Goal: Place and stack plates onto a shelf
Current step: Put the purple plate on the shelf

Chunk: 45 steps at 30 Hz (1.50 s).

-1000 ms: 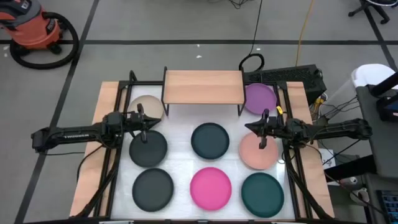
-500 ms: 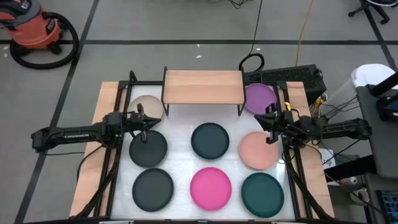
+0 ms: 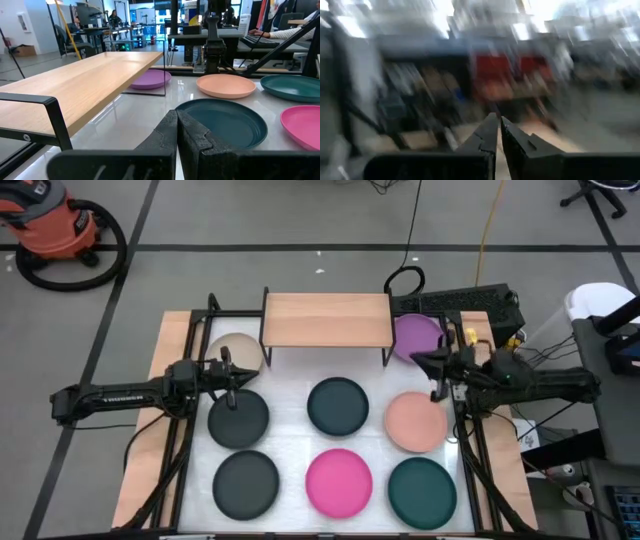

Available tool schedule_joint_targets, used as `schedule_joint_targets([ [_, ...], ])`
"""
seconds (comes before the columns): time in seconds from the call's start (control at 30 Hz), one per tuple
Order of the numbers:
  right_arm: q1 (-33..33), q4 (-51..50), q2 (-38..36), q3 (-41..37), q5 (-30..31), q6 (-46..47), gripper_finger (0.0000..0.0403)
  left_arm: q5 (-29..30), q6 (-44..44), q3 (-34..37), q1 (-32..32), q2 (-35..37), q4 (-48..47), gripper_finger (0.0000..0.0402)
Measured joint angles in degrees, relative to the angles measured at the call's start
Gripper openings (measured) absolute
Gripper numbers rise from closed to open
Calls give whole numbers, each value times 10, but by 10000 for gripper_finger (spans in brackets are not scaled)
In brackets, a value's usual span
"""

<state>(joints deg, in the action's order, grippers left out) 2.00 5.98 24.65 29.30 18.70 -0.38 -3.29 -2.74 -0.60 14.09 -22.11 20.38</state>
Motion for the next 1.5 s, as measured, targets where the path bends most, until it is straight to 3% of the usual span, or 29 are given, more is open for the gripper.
schedule_joint_targets([
  [0.07, 0, -115, 35, 61, 41, 21, 12, 0, 0, 0, 0, 0, 0, 6],
  [0.23, 0, -289, 110, 162, 88, 62, 27, 0, 0, 0, 0, 0, 0, 6],
  [0.47, 0, -409, 197, 167, 175, 60, 97, 0, 0, 0, 0, 0, 0, 6],
  [0.67, -11, -407, 271, 120, 204, 69, 170, 0, 0, 0, 0, 0, 0, 6],
  [0.8, -34, -407, 313, 91, 206, 93, 197, 0, 0, 0, 0, 0, 0, 6],
  [1.1, -105, -413, 384, 34, 183, 145, 203, 0, 0, 0, 0, 0, 0, 6],
  [1.5, -199, -335, 450, -24, 171, 125, 203, 0, 0, 0, 0, 0, 0, 6],
])
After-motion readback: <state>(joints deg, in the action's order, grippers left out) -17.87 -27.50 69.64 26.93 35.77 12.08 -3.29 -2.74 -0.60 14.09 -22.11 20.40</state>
